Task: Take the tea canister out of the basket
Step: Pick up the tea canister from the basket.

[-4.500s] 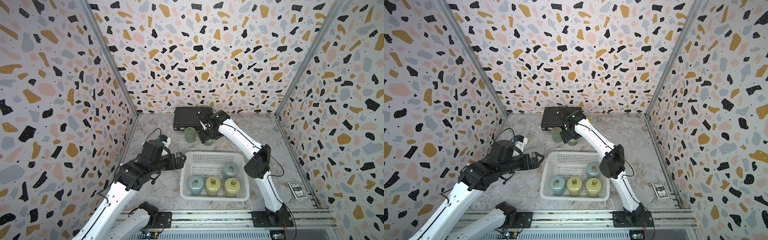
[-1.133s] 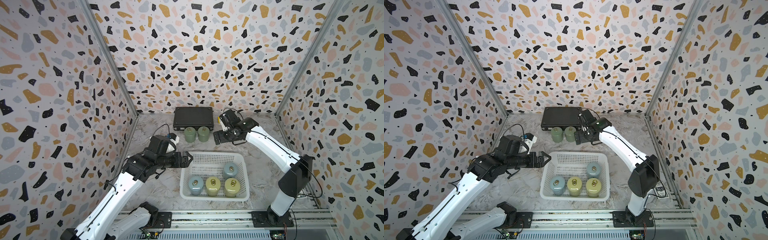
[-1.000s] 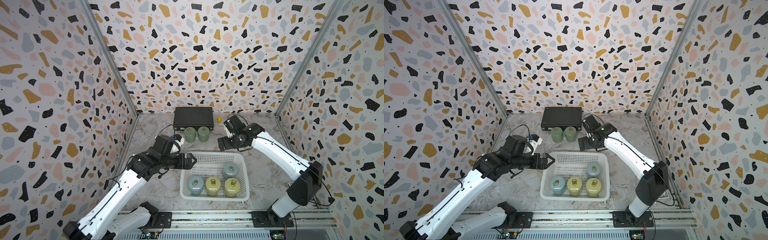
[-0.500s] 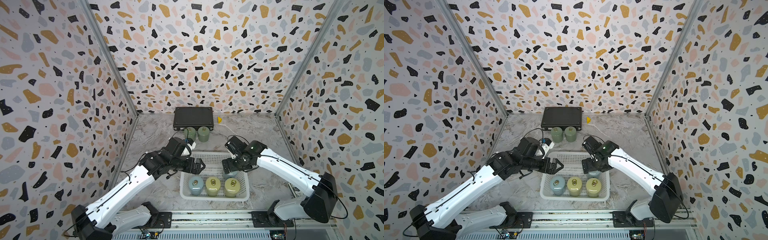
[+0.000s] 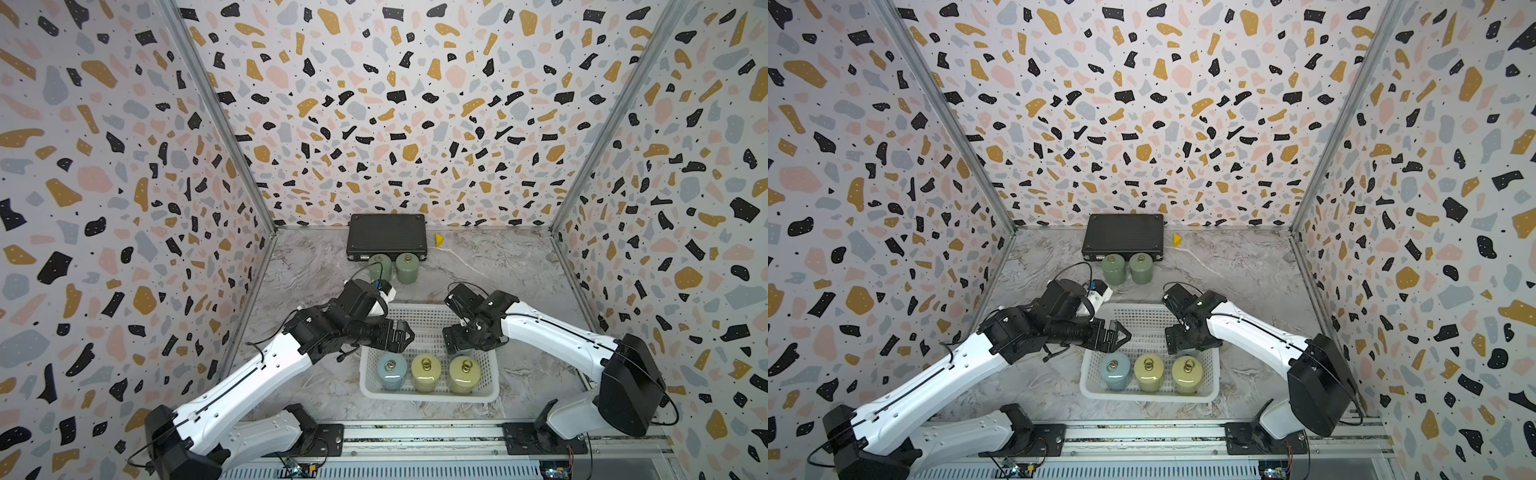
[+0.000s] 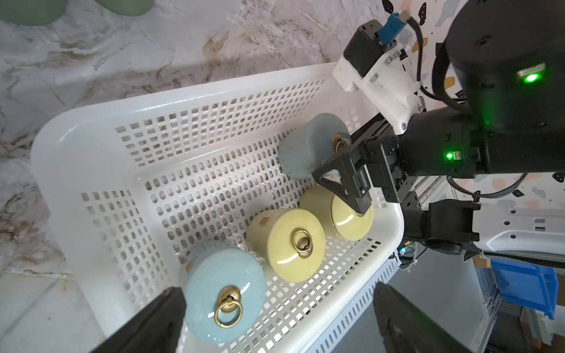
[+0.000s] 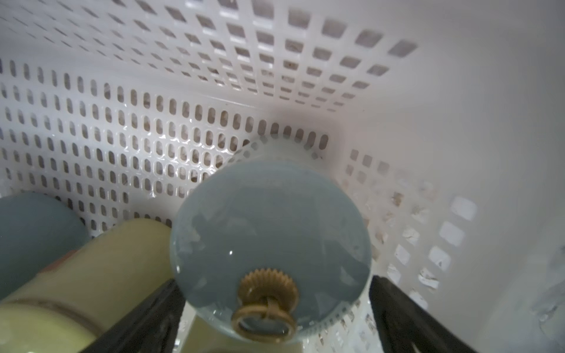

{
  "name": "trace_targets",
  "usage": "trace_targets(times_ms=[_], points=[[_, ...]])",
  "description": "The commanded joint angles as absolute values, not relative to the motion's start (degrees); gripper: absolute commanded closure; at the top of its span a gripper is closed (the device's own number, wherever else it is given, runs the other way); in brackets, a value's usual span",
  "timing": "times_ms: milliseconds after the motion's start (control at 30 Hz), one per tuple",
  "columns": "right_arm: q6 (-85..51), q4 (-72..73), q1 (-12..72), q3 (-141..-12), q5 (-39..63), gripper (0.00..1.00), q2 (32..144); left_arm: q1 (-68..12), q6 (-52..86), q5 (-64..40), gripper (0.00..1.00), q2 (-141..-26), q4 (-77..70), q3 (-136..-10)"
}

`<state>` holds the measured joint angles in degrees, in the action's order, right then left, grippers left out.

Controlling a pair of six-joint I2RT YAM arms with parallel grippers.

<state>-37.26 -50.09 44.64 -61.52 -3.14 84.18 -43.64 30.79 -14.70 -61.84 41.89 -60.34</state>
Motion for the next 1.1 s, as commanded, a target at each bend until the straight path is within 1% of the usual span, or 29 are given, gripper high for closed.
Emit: trace_targets(times_ms=[0, 267, 367, 667, 733, 800, 833, 967, 1067], points=[[-38.6, -46.34, 44.64, -60.22, -6.36, 0.01, 84.02, -43.98, 31.12, -13.14, 0.0, -61.53, 40.34, -60.56], [-39.04, -42.01, 44.6, -57.37, -7.47, 0.05, 86.07, -44.1, 31.25, -12.65, 0.0, -61.42, 40.67, -61.0], [-38.8, -41.34, 44.65, -56.55, -7.16, 0.05, 86.65, -44.05, 31.18, -12.57, 0.0, -61.59, 40.83, -61.08], [-38.24, -43.25, 45.74, -55.81, -7.45, 0.07, 86.89, -44.1, 31.08, -11.78, 0.0, -61.61, 41.45, -61.61], [-38.3, -43.92, 45.96, -55.72, -7.72, 0.1, 86.52, -44.1, 31.04, -11.53, 0.0, -61.49, 41.53, -61.54], [-38.16, -44.76, 46.05, -56.02, -7.99, 0.16, 86.11, -44.08, 31.23, -10.94, 0.0, -61.27, 41.79, -61.61], [-38.03, -45.1, 46.05, -56.3, -8.0, 0.18, 85.8, -44.08, 31.35, -10.67, 0.0, -61.09, 41.9, -61.55], [-36.95, -47.31, 46.05, -58.74, -8.78, 0.23, 84.19, -44.12, 31.86, -9.52, 0.0, -60.49, 41.9, -61.61], [-35.9, -49.88, 46.05, -61.98, -9.7, 0.23, 83.33, -44.06, 32.25, -8.64, 0.0, -60.21, 42.1, -62.03]])
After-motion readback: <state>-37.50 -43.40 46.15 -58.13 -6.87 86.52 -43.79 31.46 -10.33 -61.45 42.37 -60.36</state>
